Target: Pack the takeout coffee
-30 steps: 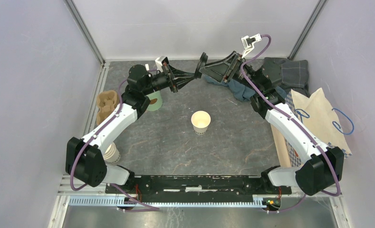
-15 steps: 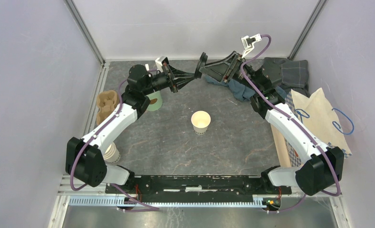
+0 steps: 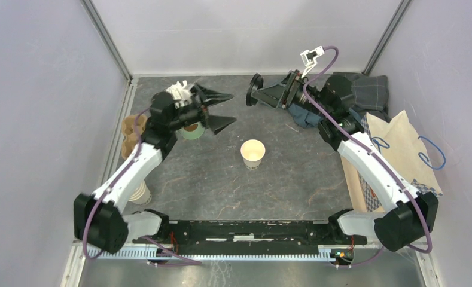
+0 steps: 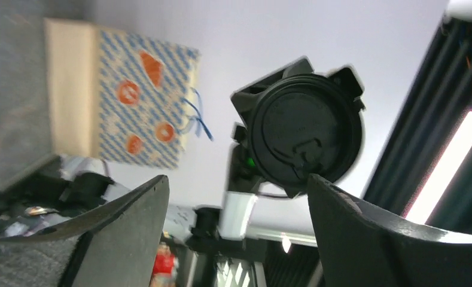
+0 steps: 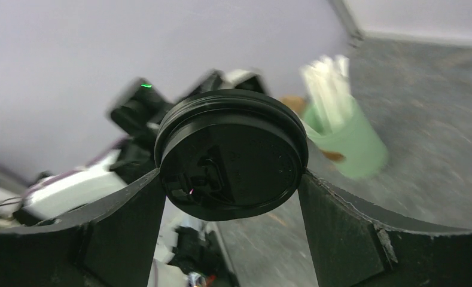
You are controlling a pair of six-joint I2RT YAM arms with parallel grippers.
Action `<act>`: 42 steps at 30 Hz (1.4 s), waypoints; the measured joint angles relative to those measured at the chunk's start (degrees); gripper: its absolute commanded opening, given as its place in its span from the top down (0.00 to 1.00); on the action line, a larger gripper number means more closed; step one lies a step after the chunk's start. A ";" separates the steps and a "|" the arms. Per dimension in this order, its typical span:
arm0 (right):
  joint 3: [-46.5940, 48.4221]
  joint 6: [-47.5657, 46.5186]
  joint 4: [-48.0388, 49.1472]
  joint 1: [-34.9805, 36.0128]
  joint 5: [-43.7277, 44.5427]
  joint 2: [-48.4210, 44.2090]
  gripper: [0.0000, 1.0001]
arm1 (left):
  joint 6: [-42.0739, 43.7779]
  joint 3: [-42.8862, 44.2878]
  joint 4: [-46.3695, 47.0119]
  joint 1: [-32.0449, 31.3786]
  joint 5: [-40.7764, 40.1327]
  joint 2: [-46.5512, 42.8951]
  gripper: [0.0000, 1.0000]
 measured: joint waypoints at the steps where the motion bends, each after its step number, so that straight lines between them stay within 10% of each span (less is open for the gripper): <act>1: 0.42 -2.21 -3.19 -0.07 0.57 -0.28 0.17 | 1.79 -1.20 -2.47 1.40 -0.28 -1.86 0.05; 10: 11.47 -32.30 -48.92 5.42 19.37 2.60 0.17 | 34.32 6.47 -36.46 10.95 -7.74 -8.02 0.00; 17: 36.00 -41.77 -76.61 16.92 36.09 25.90 0.18 | 56.50 16.83 -51.93 10.75 -16.37 -3.93 0.01; 42: 40.87 -42.14 -89.07 23.85 44.68 38.75 0.15 | 70.55 13.03 -58.05 9.99 -26.67 -5.88 0.00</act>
